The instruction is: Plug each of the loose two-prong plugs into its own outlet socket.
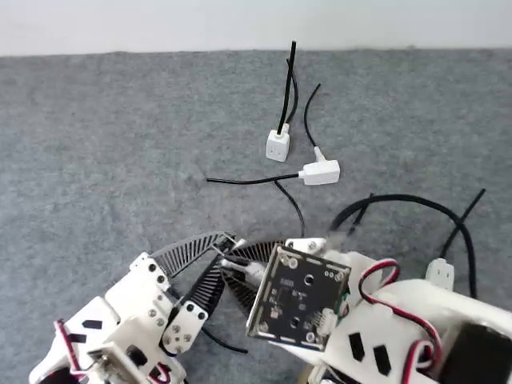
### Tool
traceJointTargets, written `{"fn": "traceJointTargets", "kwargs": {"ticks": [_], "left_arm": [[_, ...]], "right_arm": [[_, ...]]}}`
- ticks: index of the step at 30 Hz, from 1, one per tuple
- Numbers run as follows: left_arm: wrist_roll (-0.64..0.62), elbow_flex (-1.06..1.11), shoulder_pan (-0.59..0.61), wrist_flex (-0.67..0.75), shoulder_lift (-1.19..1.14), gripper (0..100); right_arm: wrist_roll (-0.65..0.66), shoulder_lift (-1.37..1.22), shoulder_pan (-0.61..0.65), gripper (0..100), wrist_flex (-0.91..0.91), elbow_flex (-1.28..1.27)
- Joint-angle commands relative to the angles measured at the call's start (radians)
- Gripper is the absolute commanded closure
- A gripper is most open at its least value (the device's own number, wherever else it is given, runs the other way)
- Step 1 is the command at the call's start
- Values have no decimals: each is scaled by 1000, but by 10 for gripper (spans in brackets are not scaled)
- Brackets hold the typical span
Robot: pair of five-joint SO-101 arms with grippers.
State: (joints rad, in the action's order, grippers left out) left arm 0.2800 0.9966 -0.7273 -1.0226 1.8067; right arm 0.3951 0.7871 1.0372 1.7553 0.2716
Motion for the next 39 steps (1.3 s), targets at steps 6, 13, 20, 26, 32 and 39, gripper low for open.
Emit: {"fn": "traceJointTargets", "kwargs": {"ticks": [6,13,20,26,32,39], "left_arm": [[5,16,3,52,15,987],[5,64,3,89,15,987],[5,65,3,89,15,987],[5,68,3,87,15,987],[3,70,3,87,15,987],[6,81,86,123,15,987]], "right_arm": [[-11,48,1,991,39,-124],[-8,48,1,991,38,-158],[-8,48,-5,990,38,-158],[3,48,-122,990,38,-158],[51,76,-186,990,38,-160],[51,127,-314,990,39,-261]]}}
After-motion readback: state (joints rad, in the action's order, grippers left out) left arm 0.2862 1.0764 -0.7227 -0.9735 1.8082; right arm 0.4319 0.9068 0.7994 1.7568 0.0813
